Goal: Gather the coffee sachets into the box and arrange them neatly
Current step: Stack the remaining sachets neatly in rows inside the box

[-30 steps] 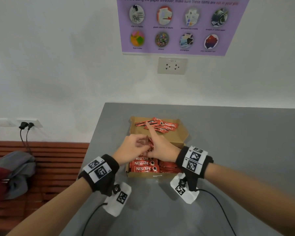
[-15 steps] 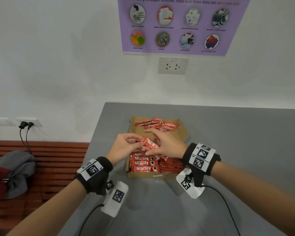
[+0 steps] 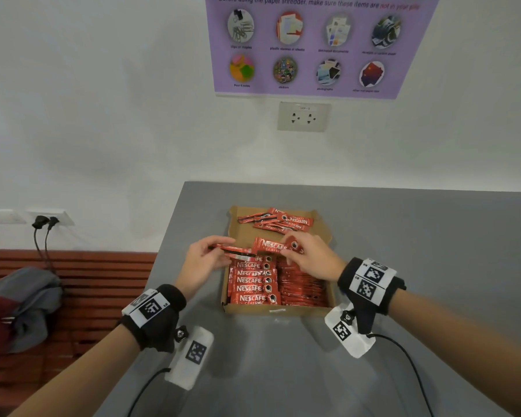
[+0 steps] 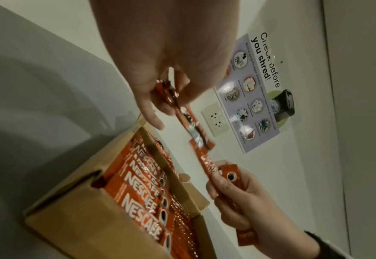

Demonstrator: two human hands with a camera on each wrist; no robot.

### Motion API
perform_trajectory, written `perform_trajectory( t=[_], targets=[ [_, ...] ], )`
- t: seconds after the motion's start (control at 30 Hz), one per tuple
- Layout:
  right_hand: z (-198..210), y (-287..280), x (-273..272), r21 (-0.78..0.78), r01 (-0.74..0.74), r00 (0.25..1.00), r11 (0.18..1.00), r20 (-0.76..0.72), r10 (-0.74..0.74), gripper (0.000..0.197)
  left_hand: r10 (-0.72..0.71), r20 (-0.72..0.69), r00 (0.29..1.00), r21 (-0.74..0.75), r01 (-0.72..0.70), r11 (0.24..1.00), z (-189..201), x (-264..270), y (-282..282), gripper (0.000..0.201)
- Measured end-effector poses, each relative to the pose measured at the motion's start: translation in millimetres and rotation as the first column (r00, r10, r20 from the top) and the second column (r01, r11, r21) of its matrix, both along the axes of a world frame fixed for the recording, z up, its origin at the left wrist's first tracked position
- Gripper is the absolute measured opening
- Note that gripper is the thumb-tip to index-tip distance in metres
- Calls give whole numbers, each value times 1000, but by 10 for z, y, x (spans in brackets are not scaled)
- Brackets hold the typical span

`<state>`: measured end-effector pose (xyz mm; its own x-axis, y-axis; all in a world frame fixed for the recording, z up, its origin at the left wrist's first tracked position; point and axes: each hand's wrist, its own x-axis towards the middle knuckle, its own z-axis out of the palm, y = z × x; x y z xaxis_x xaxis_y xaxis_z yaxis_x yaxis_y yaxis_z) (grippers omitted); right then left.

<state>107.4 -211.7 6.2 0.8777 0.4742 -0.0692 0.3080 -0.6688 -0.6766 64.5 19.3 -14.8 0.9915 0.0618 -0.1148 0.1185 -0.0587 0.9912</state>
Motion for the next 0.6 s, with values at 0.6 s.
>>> perform_trajectory(
  t=[0.6],
  targets=[
    [-132, -113, -108, -58, -133, 967, 989, -226, 116, 15, -511, -205, 835, 771, 459, 441, -52, -24, -106, 23]
  ],
)
